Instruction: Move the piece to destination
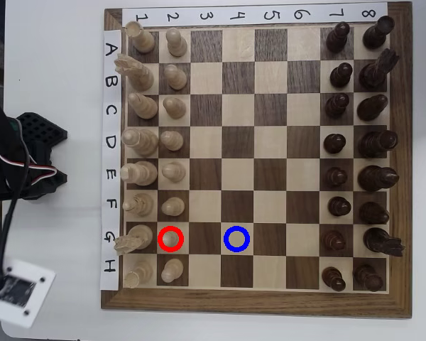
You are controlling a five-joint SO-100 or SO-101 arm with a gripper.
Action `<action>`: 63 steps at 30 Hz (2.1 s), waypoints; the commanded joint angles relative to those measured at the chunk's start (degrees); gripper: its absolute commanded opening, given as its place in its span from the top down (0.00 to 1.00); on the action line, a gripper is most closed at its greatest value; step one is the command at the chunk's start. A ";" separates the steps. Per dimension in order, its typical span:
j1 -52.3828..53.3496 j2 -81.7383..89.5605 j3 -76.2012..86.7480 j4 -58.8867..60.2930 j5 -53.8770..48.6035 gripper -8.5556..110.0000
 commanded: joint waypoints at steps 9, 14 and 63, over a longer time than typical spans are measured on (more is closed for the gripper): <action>-18.37 -19.86 -47.29 9.32 31.03 0.93; -24.79 -22.15 -48.87 9.32 42.10 0.93; -56.51 -37.00 -13.80 -1.76 76.82 0.85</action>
